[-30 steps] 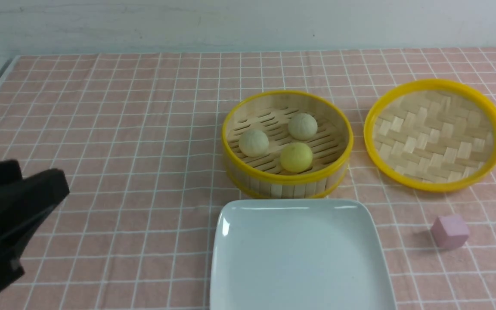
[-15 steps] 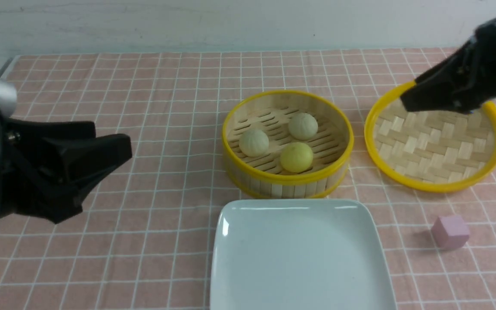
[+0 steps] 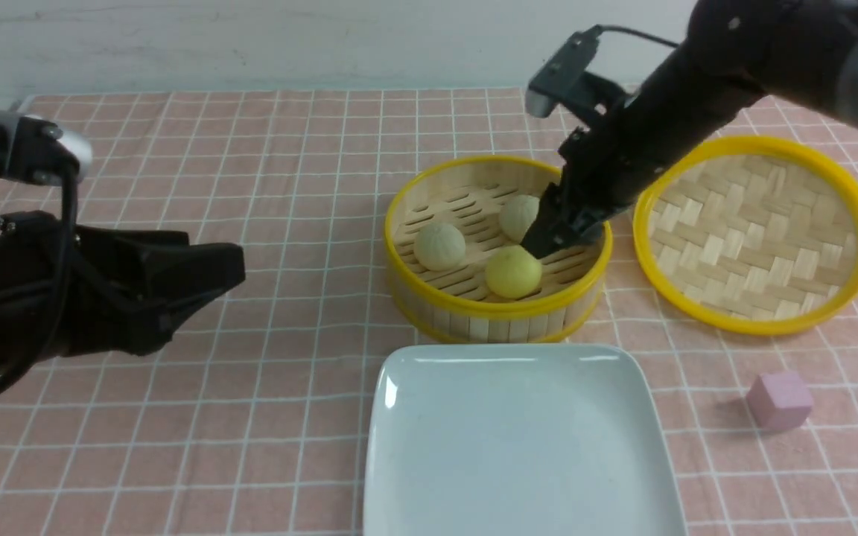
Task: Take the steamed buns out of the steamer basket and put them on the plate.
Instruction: Use the right arm to grab the steamed stuffed bun that is closest to it
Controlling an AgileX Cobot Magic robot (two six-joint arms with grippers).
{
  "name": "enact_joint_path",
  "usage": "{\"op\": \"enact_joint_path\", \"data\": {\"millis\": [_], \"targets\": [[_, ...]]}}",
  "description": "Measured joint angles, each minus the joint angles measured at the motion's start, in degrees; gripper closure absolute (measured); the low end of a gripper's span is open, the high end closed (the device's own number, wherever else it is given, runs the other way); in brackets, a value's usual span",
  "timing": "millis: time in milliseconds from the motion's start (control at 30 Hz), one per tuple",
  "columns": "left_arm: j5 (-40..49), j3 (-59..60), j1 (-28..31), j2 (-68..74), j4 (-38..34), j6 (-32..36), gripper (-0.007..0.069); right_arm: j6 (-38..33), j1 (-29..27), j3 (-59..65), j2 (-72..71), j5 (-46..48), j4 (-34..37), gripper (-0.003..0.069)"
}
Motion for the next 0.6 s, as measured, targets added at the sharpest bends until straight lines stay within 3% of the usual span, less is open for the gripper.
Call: {"op": "enact_joint_path", "data": {"millis": [433, 500, 533, 567, 600], "targets": [[-0.4, 0.0, 0.0, 0.0, -0.1, 0.0, 0.0172, 0.6, 0.9, -4.7, 6.3, 0.0, -1.2, 0.0302], [-0.5, 0.0, 0.0, 0.0, -0.1, 0.0, 0.0172, 0.6, 1.0, -4.8, 6.5, -0.1, -1.5, 0.0326], [-0.5, 0.0, 0.0, 0.0, -0.1, 0.0, 0.0172, 0.6, 1.0, -4.9, 6.5, -0.1, -2.4, 0.0385], [-0.5, 0.0, 0.0, 0.0, -0.1, 0.0, 0.0172, 0.6, 1.0, -4.9, 6.6, -0.1, -2.7, 0.0394], [-0.6, 0.0, 0.0, 0.0, -0.1, 0.0, 0.0172, 0.6, 1.0, -4.9, 6.7, 0.0, -3.6, 0.0469]]}}
